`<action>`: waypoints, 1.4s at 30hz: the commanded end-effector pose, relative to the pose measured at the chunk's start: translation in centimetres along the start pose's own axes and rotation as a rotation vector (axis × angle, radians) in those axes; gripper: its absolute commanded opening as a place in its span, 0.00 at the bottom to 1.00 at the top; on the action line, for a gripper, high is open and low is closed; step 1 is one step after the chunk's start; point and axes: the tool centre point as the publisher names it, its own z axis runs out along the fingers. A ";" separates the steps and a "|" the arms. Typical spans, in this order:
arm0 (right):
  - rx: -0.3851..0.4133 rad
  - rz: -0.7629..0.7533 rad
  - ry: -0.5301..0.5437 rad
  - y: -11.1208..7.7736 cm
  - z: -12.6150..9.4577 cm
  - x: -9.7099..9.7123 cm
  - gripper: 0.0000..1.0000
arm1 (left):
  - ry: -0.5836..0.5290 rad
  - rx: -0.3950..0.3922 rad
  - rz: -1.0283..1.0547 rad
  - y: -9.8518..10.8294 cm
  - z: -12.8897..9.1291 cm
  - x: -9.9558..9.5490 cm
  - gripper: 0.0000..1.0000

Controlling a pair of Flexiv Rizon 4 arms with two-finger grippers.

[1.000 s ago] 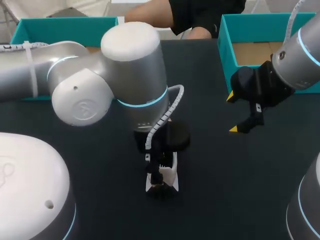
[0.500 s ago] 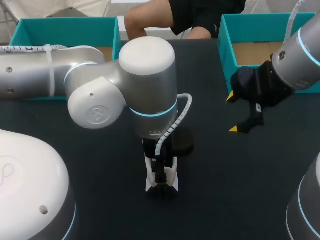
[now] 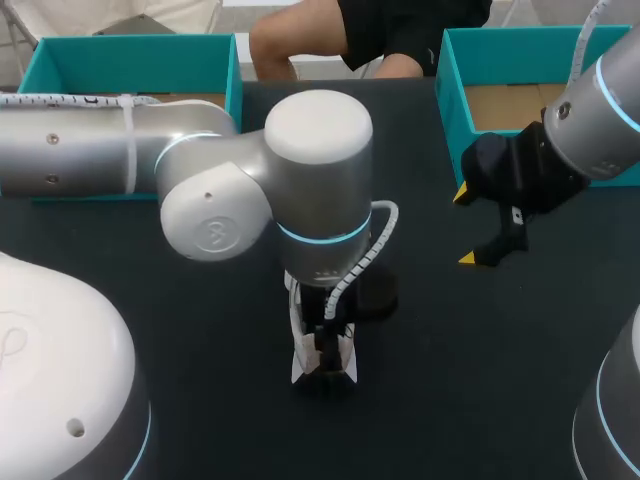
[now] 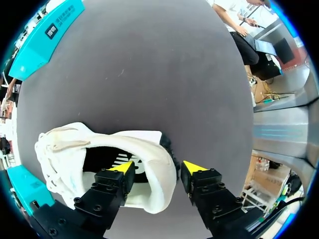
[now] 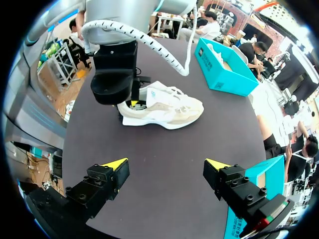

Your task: Take the shoe out of the shoebox, open the shoe tongue, remove and reinsert the insole, then place the shoe into the shoebox

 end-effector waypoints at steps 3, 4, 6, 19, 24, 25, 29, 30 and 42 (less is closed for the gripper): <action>0.001 0.000 -0.001 0.0 0.1 0.1 1.00 | 0.010 -0.008 0.012 -0.1 0.4 0.5 0.61; 0.001 0.000 -0.001 0.0 0.1 0.1 1.00 | 0.012 -0.011 0.015 -0.1 0.6 0.6 0.60; 0.001 0.000 -0.001 0.0 0.1 0.1 1.00 | 0.012 -0.017 0.020 -0.1 0.9 0.8 0.59; 0.001 0.000 -0.001 0.0 0.1 0.1 1.00 | -0.006 -0.036 0.057 0.6 2.5 0.7 0.50; 0.001 0.000 -0.001 0.0 0.1 0.1 1.00 | 0.002 -0.035 0.058 0.8 3.1 0.4 0.36; 0.001 0.000 -0.001 0.0 0.1 0.1 1.00 | 0.003 -0.036 0.058 0.8 3.3 0.4 0.28; 0.001 0.000 -0.001 0.0 0.1 0.1 1.00 | 0.022 -0.046 0.047 1.1 3.5 0.5 0.00; 0.001 0.000 -0.001 0.0 0.1 0.1 1.00 | 0.046 -0.046 0.043 1.3 3.5 0.6 0.00; 0.001 0.000 -0.001 0.0 0.1 0.1 1.00 | 0.151 -0.084 0.045 3.4 -4.7 1.1 0.00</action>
